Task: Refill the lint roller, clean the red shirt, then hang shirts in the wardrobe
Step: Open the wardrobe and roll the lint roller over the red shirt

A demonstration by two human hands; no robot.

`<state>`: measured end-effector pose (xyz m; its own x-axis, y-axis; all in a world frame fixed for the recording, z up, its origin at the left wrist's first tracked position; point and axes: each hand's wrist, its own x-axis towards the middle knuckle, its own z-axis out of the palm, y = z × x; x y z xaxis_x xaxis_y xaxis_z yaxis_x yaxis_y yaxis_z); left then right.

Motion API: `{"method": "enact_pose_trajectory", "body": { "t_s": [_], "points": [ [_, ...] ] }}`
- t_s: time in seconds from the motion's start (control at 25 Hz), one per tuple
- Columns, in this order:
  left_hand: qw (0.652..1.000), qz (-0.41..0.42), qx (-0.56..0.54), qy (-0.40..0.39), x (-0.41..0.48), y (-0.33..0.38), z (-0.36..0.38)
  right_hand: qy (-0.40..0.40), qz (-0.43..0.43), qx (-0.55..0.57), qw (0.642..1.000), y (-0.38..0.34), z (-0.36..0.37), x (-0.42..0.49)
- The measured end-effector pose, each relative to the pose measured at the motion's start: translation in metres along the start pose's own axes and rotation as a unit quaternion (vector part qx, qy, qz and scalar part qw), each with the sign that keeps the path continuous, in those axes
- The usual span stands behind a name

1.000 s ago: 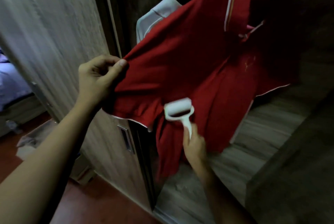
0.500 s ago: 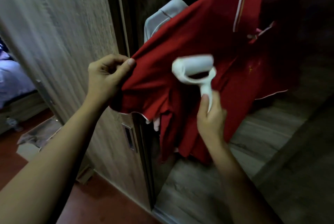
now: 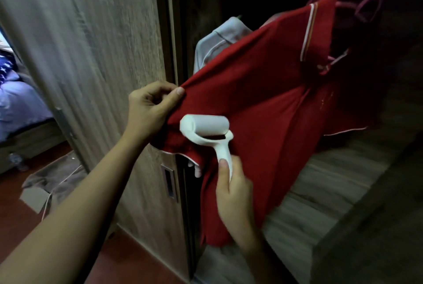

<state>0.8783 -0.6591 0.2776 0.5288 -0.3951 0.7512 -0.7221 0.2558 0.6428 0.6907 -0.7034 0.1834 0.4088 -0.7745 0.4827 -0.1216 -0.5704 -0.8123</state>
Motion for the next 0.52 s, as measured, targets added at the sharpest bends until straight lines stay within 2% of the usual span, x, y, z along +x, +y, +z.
{"method": "enact_pose_trajectory", "body": {
  "t_s": [0.12,0.2,0.32,0.36,0.44,0.52],
  "points": [
    [1.000,-0.006,-0.019,-0.009,0.000,0.000,-0.001,0.135,0.007,-0.031,0.990,-0.004,-0.023,0.053],
    [1.000,-0.006,-0.017,-0.010,0.000,0.000,-0.002,0.188,0.018,-0.020,0.982,-0.008,-0.047,0.093],
    [1.000,-0.005,-0.012,-0.003,0.000,0.000,0.000,0.175,0.021,-0.023,0.984,0.006,-0.036,0.087],
    [1.000,-0.006,-0.013,0.000,0.000,0.000,0.001,0.157,0.021,-0.041,0.987,0.022,-0.018,0.064],
    [1.000,-0.006,-0.015,0.000,-0.001,-0.001,0.001,0.068,0.064,-0.027,0.995,0.057,0.022,0.012],
    [1.000,-0.001,-0.010,-0.004,-0.002,-0.001,0.000,0.048,0.096,-0.045,0.993,0.076,0.037,-0.017]
  ]
}}
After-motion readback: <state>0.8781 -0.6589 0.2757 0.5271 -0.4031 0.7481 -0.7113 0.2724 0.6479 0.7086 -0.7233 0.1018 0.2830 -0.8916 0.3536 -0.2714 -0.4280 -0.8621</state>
